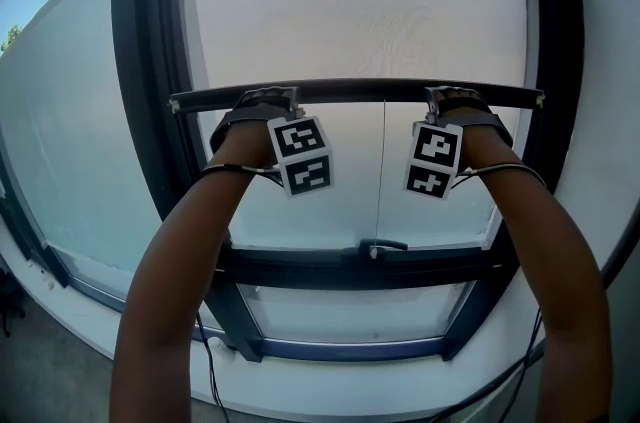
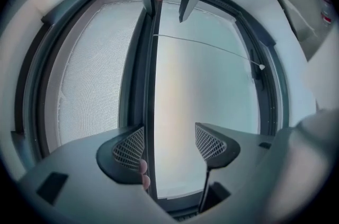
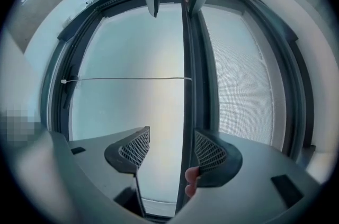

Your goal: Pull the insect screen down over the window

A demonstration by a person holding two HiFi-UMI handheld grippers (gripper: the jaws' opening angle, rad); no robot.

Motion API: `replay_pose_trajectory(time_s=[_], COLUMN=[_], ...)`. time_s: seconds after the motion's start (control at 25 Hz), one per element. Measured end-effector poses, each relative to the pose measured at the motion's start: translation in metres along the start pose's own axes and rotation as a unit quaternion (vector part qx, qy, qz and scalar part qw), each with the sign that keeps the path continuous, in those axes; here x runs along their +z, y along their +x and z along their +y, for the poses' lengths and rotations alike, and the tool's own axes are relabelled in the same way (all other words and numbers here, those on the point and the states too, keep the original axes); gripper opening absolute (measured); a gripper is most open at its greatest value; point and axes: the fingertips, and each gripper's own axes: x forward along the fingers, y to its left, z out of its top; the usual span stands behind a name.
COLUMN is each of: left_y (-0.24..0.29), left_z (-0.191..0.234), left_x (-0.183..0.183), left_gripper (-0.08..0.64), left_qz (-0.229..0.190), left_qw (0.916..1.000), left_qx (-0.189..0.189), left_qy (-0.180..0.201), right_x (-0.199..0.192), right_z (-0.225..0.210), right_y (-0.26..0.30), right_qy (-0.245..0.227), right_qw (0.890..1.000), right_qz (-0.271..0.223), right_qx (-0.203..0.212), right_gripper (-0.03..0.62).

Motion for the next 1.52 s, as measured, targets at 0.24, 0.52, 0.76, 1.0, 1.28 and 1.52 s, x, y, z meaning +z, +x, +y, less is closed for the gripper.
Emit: replay_pose_trajectory(time_s=[0.24, 0.52, 0.76, 1.0, 1.28, 1.52], left_y=[-0.004, -0.002, 0.0, 0.0, 0.013, 0.018], left_z=[-0.019, -0.056, -0.083, -0.093, -0.143, -0.182], left_x=[0.001, -0.001, -0.002, -0.001, 0.001, 0.0], left_gripper=[0.3, 0.293, 0.293, 0.293, 0.293, 0.293], left_qz=[0.007, 0.0, -0.003, -0.005, -0.008, -0.01], left_qw=[0.9993, 0.9952, 0.9937, 0.9932, 0.9906, 0.9906], left_qx=[-0.037, -0.098, -0.112, -0.116, -0.137, -0.136], left_qy=[0.002, -0.003, -0.007, -0.007, 0.001, -0.006], right_x=[-0.001, 0.003, 0.005, 0.007, 0.008, 0.014], right_z=[0.019, 0.054, 0.081, 0.09, 0.14, 0.183], right_y=[-0.009, -0.011, -0.011, -0.014, -0.007, -0.007], right_qy=[-0.008, -0.027, -0.031, -0.005, -0.017, 0.007], right_qw=[0.997, 0.992, 0.988, 0.987, 0.981, 0.981], right_qz=[0.011, 0.015, 0.019, 0.013, 0.019, 0.005], right_qx=[0.073, 0.124, 0.152, 0.162, 0.19, 0.196], right_gripper=[0.259, 0.259, 0.259, 0.259, 0.258, 0.259])
